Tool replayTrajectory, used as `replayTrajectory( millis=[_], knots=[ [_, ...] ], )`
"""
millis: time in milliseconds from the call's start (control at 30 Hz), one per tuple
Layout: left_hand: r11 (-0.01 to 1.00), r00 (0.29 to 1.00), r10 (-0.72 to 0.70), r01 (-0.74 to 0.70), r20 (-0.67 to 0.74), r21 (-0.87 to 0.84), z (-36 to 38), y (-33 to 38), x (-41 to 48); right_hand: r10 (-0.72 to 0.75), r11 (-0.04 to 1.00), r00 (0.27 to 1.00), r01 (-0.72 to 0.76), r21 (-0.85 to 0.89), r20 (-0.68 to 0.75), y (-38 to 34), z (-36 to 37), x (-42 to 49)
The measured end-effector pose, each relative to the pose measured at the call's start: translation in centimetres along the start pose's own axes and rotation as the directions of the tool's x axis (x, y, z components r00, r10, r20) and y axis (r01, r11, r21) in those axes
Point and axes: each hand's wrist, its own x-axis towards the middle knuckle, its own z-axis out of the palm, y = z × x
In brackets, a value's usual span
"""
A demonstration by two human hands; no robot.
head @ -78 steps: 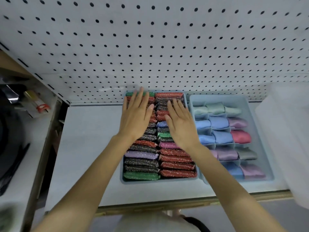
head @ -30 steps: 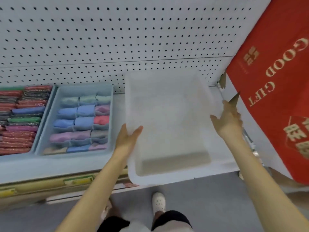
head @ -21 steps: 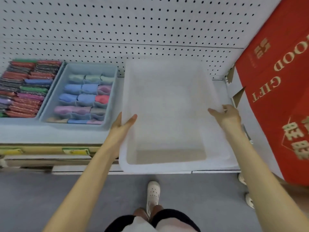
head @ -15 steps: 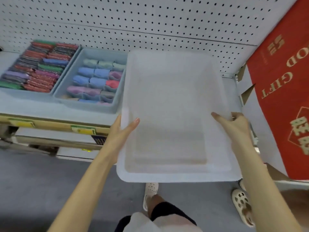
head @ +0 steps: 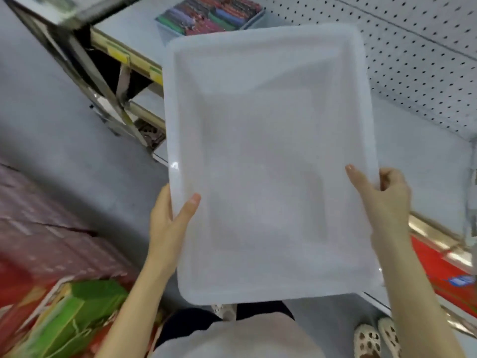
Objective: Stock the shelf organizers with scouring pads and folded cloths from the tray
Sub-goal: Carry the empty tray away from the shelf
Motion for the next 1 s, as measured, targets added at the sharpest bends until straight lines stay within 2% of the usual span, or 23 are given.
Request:
replayTrajectory(
  millis=[200, 333, 467, 633, 733, 800, 867, 1000],
  knots=[
    [0.997, 0.943, -0.075, 0.066, -0.325, -0.038, -7.5, -1.0, 1.0, -0.088, 0.995, 0.967, 0.098, -0.029, 0.241, -2.3, 10.7, -1.9],
    [0.990, 0.842, -0.136, 0.134, -0.522, -0.040, -11.6, -0.8, 3.7, -0.074, 0.994, 0.913, 0.098, -0.038, 0.402, -3.8, 18.3, -2.1],
    [0.978, 0.719, -0.178, 0.202, -0.672, -0.042, -15.5, -0.6, 6.5, -0.085, 0.988, 0.827, 0.142, -0.061, 0.556, -6.0, 26.0, -2.1],
    [0.968, 0.584, -0.172, 0.251, -0.793, -0.025, -21.2, 0.1, 9.0, -0.132, 0.971, 0.678, 0.235, -0.043, 0.723, -10.4, 36.0, -3.0],
    [0.962, 0.496, -0.194, 0.265, -0.846, -0.066, -25.3, 0.1, 11.1, -0.119, 0.956, 0.580, 0.285, -0.064, 0.806, -12.9, 42.2, -4.5],
    [0.958, 0.452, -0.223, 0.263, -0.864, -0.109, -28.4, 0.0, 13.1, -0.114, 0.949, 0.540, 0.308, -0.069, 0.834, -14.6, 46.7, -5.6],
    [0.954, 0.424, -0.247, 0.265, -0.871, -0.142, -31.7, -0.4, 15.7, -0.116, 0.943, 0.506, 0.326, -0.065, 0.855, -16.2, 51.6, -6.5],
    [0.954, 0.429, -0.271, 0.241, -0.862, -0.180, -39.6, 0.6, 22.6, -0.094, 0.941, 0.474, 0.331, -0.078, 0.875, -19.9, 61.6, -8.3]
  ],
)
